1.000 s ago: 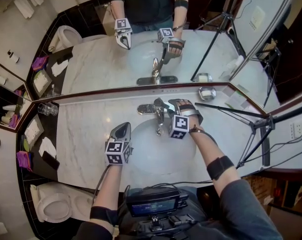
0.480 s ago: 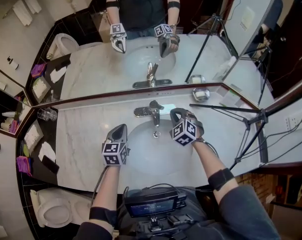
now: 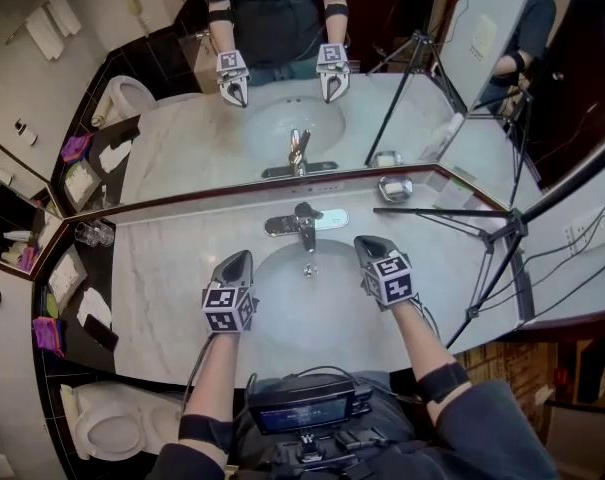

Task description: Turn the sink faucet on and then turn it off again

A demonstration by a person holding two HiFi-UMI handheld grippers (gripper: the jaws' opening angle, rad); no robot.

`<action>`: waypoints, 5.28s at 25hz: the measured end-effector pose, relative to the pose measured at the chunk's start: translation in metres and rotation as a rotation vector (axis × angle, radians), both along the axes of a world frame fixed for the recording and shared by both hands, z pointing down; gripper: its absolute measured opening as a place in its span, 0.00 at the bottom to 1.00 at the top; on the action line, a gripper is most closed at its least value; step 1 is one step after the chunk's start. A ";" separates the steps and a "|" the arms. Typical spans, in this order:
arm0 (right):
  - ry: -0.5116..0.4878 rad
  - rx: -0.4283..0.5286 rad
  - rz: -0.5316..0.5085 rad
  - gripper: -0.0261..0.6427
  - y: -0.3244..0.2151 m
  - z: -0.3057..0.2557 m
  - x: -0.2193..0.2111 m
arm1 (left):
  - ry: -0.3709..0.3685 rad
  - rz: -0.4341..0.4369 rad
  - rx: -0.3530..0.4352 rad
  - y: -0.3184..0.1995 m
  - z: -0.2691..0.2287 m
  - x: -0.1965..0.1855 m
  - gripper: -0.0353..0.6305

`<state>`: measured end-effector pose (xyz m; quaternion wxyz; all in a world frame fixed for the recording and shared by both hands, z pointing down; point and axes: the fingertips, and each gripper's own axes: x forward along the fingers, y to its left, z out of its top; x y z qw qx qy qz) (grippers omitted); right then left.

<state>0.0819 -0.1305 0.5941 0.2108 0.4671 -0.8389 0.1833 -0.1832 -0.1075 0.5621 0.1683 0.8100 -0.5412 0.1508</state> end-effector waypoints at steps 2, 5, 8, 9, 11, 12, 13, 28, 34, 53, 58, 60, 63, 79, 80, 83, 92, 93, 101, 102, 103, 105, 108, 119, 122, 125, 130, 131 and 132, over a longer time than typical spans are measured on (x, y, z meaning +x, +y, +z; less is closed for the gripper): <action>-0.043 -0.012 0.024 0.07 0.007 0.001 0.004 | 0.007 0.001 0.004 0.001 -0.001 0.000 0.05; -0.073 -0.023 0.039 0.07 0.017 0.001 0.005 | -0.003 0.011 0.008 0.004 -0.001 0.001 0.05; -0.091 -0.026 0.045 0.07 0.023 0.003 0.004 | -0.019 0.016 0.010 0.007 0.001 0.001 0.05; -0.094 -0.027 0.045 0.07 0.025 0.004 0.003 | -0.019 0.015 0.009 0.008 0.001 0.000 0.05; -0.098 -0.029 0.042 0.07 0.027 0.006 0.003 | -0.015 0.010 0.007 0.010 0.002 -0.001 0.05; -0.099 -0.028 0.040 0.07 0.027 0.006 0.002 | -0.015 0.007 0.007 0.010 0.002 -0.001 0.05; -0.099 -0.027 0.039 0.07 0.026 0.006 0.002 | -0.015 0.006 0.008 0.010 0.002 -0.001 0.05; 0.169 0.121 -0.074 0.15 -0.012 -0.010 -0.016 | -0.026 0.000 0.000 0.006 0.002 -0.004 0.05; 0.408 0.211 -0.288 0.32 -0.030 0.005 -0.043 | -0.027 -0.002 -0.004 0.000 0.004 -0.006 0.05; 0.941 0.405 -0.836 0.44 -0.075 0.055 -0.098 | -0.018 -0.028 -0.028 -0.014 0.017 -0.012 0.06; 1.017 0.416 -0.928 0.43 -0.076 0.070 -0.102 | -0.021 -0.036 -0.037 -0.015 0.020 -0.017 0.05; 1.035 0.414 -0.956 0.40 -0.075 0.077 -0.102 | -0.022 -0.038 -0.041 -0.016 0.022 -0.017 0.06; 1.059 0.436 -0.964 0.37 -0.074 0.079 -0.101 | -0.022 -0.038 -0.045 -0.017 0.023 -0.017 0.06; 1.120 0.421 -0.932 0.35 -0.068 0.087 -0.097 | -0.014 -0.028 -0.049 -0.016 0.024 -0.013 0.06; 1.121 0.419 -0.932 0.35 -0.068 0.088 -0.096 | -0.013 -0.028 -0.048 -0.016 0.024 -0.013 0.06; 1.122 0.413 -0.927 0.35 -0.067 0.090 -0.095 | -0.013 -0.025 -0.045 -0.016 0.023 -0.012 0.06; 1.134 0.403 -0.913 0.35 -0.067 0.095 -0.089 | -0.016 -0.026 -0.046 -0.017 0.021 -0.012 0.05; 1.129 0.401 -0.909 0.34 -0.067 0.095 -0.090 | -0.016 -0.026 -0.044 -0.017 0.021 -0.012 0.05; 1.106 0.370 -0.892 0.29 -0.056 0.102 -0.085 | -0.013 -0.022 -0.043 -0.017 0.020 -0.010 0.06; 1.107 0.369 -0.886 0.29 -0.057 0.102 -0.085 | -0.013 -0.021 -0.043 -0.016 0.020 -0.010 0.05; 1.104 0.370 -0.883 0.29 -0.058 0.102 -0.086 | -0.013 -0.022 -0.044 -0.016 0.020 -0.010 0.06; 1.095 0.370 -0.883 0.29 -0.057 0.101 -0.087 | -0.013 -0.024 -0.045 -0.015 0.021 -0.011 0.05; 1.093 0.370 -0.875 0.29 -0.057 0.102 -0.086 | -0.015 -0.027 -0.041 -0.015 0.021 -0.012 0.06; 1.010 0.270 -0.752 0.30 -0.053 0.096 -0.088 | -0.025 -0.022 -0.033 -0.011 0.016 -0.010 0.06; 0.947 0.258 -0.704 0.30 -0.047 0.084 -0.088 | -0.025 -0.021 -0.024 -0.010 0.012 -0.012 0.06; 0.901 0.243 -0.649 0.30 -0.040 0.075 -0.079 | -0.021 -0.018 -0.019 -0.007 0.010 -0.010 0.06; 0.780 0.235 -0.521 0.16 -0.032 0.049 -0.065 | -0.004 -0.015 -0.013 -0.004 0.007 -0.006 0.05; 0.747 0.231 -0.488 0.12 -0.031 0.043 -0.063 | -0.004 -0.013 -0.010 -0.003 0.006 -0.005 0.06; 0.709 0.223 -0.454 0.09 -0.030 0.037 -0.060 | -0.004 -0.011 -0.008 -0.002 0.005 -0.004 0.06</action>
